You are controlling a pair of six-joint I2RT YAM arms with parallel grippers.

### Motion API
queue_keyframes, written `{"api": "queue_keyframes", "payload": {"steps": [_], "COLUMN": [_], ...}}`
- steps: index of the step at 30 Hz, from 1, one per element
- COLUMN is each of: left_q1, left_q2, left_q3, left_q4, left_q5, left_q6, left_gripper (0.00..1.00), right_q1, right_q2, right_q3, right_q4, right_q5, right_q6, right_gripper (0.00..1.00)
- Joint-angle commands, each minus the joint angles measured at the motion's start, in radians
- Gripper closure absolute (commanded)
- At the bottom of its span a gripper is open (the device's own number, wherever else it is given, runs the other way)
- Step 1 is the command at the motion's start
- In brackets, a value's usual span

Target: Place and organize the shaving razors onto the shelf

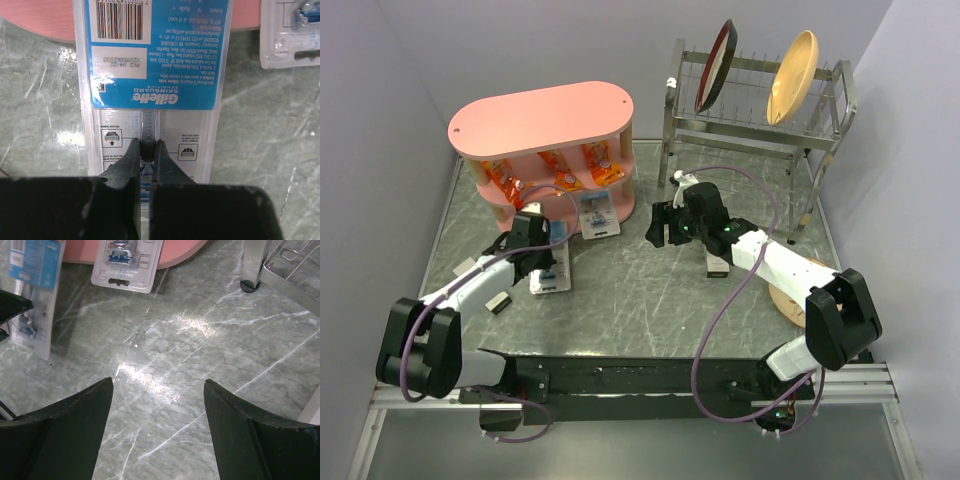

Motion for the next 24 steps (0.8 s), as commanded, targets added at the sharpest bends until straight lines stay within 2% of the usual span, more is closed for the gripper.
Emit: {"api": "queue_keyframes", "payload": {"steps": [1, 4, 5, 8, 13, 17, 19, 22, 24], "left_q1": [0.001, 0.001, 0.001, 0.0, 0.0, -0.015, -0.041, -0.116, -0.12], "left_q2": [0.034, 0.039, 0.034, 0.001, -0.036, -0.081, -0.13, -0.148, -0.11], "left_q3": [0.034, 0.028, 0.028, 0.014, 0.0, 0.011, -0.01, 0.002, -0.01], "left_q4": [0.115, 0.133, 0.13, 0.123, 0.112, -0.01, -0.053, -0.118, -0.184], "left_q5": [-0.052, -0.077, -0.075, -0.055, -0.017, 0.052, 0.112, 0.135, 0.124], "left_q6": [-0.011, -0.022, -0.02, -0.014, -0.005, -0.011, -0.029, -0.076, -0.135], "left_gripper": [0.94, 0.89, 0.78, 0.62, 0.58, 0.54, 0.53, 0.59, 0.84], "right_q1": [0.005, 0.007, 0.005, 0.005, 0.007, 0.005, 0.005, 0.005, 0.005], "right_q2": [-0.016, -0.017, -0.019, -0.025, -0.023, -0.017, -0.016, -0.013, -0.011], "right_q3": [0.009, 0.011, 0.011, 0.005, 0.005, 0.016, 0.017, 0.017, 0.022], "right_q4": [0.046, 0.047, 0.046, 0.047, 0.047, 0.04, 0.037, 0.035, 0.029], "right_q5": [-0.006, -0.006, -0.003, 0.002, -0.005, 0.001, 0.002, -0.005, -0.008], "right_q6": [0.015, 0.014, 0.012, 0.009, 0.014, 0.006, 0.005, 0.006, 0.005], "right_gripper": [0.2, 0.2, 0.2, 0.2, 0.2, 0.2, 0.2, 0.2, 0.2]}}
